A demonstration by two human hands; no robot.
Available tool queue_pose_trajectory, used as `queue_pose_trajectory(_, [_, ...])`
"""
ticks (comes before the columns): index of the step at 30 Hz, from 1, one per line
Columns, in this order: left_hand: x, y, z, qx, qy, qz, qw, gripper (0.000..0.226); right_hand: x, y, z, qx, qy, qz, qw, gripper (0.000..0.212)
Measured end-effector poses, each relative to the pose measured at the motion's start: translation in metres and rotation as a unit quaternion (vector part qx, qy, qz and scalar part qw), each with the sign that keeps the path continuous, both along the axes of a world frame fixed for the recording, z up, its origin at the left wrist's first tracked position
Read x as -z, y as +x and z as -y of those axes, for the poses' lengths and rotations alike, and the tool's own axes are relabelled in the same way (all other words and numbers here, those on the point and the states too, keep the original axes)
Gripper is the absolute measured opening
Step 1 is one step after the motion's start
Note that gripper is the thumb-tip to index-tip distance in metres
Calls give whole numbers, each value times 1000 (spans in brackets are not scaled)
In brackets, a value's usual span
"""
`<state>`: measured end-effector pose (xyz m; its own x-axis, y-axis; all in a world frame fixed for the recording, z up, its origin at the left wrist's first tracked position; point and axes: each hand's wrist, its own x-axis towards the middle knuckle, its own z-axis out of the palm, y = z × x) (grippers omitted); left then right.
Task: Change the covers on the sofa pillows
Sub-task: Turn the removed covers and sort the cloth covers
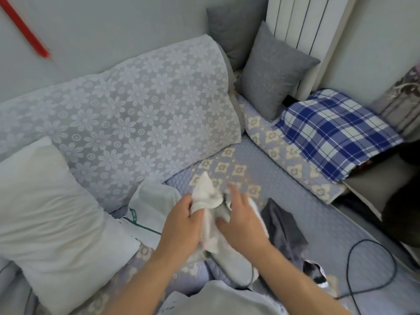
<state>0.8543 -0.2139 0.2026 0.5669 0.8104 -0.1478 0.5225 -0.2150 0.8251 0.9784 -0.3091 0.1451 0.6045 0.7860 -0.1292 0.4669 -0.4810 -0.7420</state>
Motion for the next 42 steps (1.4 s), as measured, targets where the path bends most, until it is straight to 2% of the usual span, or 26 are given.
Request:
queue_pose_trajectory(1, [5,-3,-6,-29,30,-26,999,17,28,0,1,4,-70,7,998,70])
queue_pose_trajectory(3, [23,-12,-23,-86,73,-98,989,15,73,15,13,79,-189,-47,978,51])
queue_pose_trajectory(5, [46,-24,-35,-114,42,-183,976,19,107,28,34,63,-257,-129,956,34])
queue_pose_trajectory(6, [56,-29,-38,-125,19,-203,971,19,120,29,42,8,-251,-196,948,32])
queue_pose_trajectory(7, [65,-34,-37,-140,-2,-208,968,20,126,27,49,-48,-217,-310,925,39])
queue_pose_trajectory(9, [74,-39,-32,-168,-37,-201,964,23,129,24,56,-94,-149,-518,837,56])
queue_pose_trajectory(10, [79,-38,-30,-183,-63,-200,961,23,138,31,57,-86,-145,-530,831,56])
queue_pose_trajectory(11, [85,-38,-26,-193,-87,-202,956,23,157,40,56,-52,-153,-485,859,57])
queue_pose_trajectory(12, [92,-38,-24,-193,-99,-208,954,22,175,53,57,14,-190,-383,904,63])
queue_pose_trajectory(13, [100,-37,-23,-192,-107,-223,950,20,195,69,57,65,-257,-269,926,72])
queue_pose_trajectory(14, [110,-37,-25,-188,-111,-234,947,18,218,84,57,104,-325,-183,922,80])
queue_pose_trajectory(16, [115,-37,-24,-172,-118,-244,947,18,246,109,69,166,-382,-87,905,93])
queue_pose_trajectory(18, [128,-32,-27,-172,-130,-259,941,20,278,133,75,225,-410,-103,878,106])
queue_pose_trajectory(20, [137,-32,-27,-183,-143,-266,935,24,300,146,76,258,-436,-174,844,108])
queue_pose_trajectory(22, [141,-35,-27,-203,-156,-259,931,25,303,148,72,259,-430,-191,844,82])
queue_pose_trajectory(24, [137,-37,-26,-230,-167,-247,926,21,287,142,65,251,-380,-197,868,51])
queue_pose_trajectory(26, [135,-36,-26,-251,-181,-227,923,19,255,132,56,246,-288,-230,896,30])
queue_pose_trajectory(28, [127,-29,-26,-260,-202,-206,922,17,210,127,50,224,-204,-213,929,9])
queue_pose_trajectory(30, [122,-21,-29,-257,-213,-187,924,13,162,126,49,196,-141,-164,956,20])
queue_pose_trajectory(31, [122,-15,-32,-242,-209,-175,931,19,135,126,51,185,-118,-165,962,21])
queue_pose_trajectory(34, [111,-1,-37,-179,-209,-111,955,67,59,128,58,153,-63,-221,961,7])
queue_pose_trajectory(35, [104,1,-39,-147,-199,-97,964,77,32,129,60,138,-46,-239,960,9])
queue_pose_trajectory(38, [84,7,-40,-34,-173,-76,981,69,-35,125,58,90,12,-312,946,33])
queue_pose_trajectory(42, [55,11,-48,8,-155,-60,986,47,-102,114,48,32,92,-373,923,53])
